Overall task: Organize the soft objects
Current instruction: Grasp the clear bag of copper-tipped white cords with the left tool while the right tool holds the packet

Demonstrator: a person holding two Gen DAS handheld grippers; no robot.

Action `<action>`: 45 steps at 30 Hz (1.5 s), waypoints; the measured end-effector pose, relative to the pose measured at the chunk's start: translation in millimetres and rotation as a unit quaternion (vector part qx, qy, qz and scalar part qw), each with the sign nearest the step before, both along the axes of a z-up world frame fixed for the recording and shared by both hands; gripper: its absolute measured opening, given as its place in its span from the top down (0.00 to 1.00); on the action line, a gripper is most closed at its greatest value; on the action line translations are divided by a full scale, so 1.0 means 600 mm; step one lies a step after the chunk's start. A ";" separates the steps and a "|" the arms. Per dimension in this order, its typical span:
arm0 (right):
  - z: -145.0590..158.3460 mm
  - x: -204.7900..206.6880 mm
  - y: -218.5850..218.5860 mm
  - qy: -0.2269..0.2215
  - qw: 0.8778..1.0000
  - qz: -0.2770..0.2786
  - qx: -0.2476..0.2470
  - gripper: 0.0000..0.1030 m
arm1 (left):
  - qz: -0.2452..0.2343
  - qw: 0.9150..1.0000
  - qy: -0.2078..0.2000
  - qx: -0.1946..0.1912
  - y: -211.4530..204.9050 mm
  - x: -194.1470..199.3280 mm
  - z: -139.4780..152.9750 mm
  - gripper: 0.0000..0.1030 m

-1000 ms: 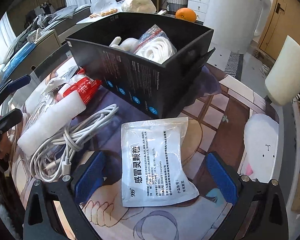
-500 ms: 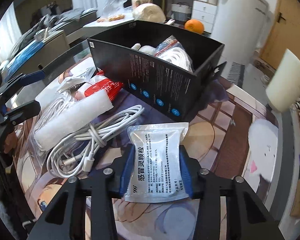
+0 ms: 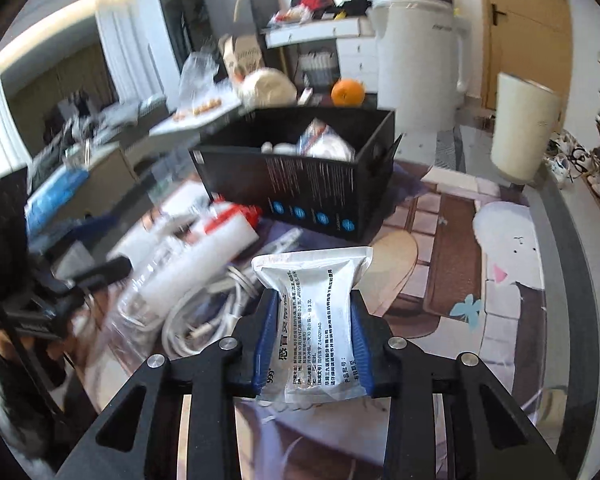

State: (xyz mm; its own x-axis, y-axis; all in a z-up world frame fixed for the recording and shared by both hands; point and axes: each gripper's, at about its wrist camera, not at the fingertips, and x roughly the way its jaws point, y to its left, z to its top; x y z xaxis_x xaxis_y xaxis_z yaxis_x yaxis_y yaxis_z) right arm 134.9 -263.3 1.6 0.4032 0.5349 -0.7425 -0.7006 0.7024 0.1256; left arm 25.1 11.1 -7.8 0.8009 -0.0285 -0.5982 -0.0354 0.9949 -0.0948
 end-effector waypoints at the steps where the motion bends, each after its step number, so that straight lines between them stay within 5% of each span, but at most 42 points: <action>1: 0.007 -0.006 -0.004 -0.004 1.000 -0.005 0.010 0.67 | 0.000 1.000 0.003 0.002 -0.001 -0.001 0.000 0.00; 9: 0.032 -0.029 -0.014 -0.013 0.999 -0.011 0.048 0.67 | 0.010 0.997 0.062 0.055 -0.023 0.007 -0.027 0.00; 18: 0.032 -0.031 -0.012 -0.012 0.999 -0.007 0.051 0.67 | -0.010 0.997 0.075 0.022 -0.046 0.022 -0.029 0.00; 23: 0.030 -0.029 -0.012 -0.011 0.998 -0.010 0.053 0.67 | -0.012 0.995 0.091 0.034 -0.060 0.031 -0.042 0.00; 32: 0.029 -0.029 -0.012 -0.011 0.999 -0.008 0.052 0.67 | 0.001 0.995 0.100 -0.003 -0.020 0.025 -0.047 0.02; 39: 0.028 -0.031 -0.010 -0.011 0.999 -0.004 0.048 0.67 | -0.023 0.994 0.099 0.038 -0.045 0.024 -0.049 0.23; 41: 0.028 -0.031 -0.009 -0.011 0.999 -0.004 0.047 0.67 | -0.032 0.995 0.091 0.038 -0.048 0.021 -0.048 0.39; 45: 0.028 -0.031 -0.010 -0.012 0.999 -0.005 0.047 0.67 | -0.039 0.995 0.077 0.044 -0.052 0.012 -0.043 0.54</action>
State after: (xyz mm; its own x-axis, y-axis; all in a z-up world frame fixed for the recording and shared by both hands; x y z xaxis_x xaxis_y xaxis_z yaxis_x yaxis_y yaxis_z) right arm 116.3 -269.0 18.6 0.4253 0.5984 -0.6790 -0.6975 0.6948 0.1754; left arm 32.6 -20.0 -33.5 0.6971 -0.0291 -0.7164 0.0344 0.9994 -0.0072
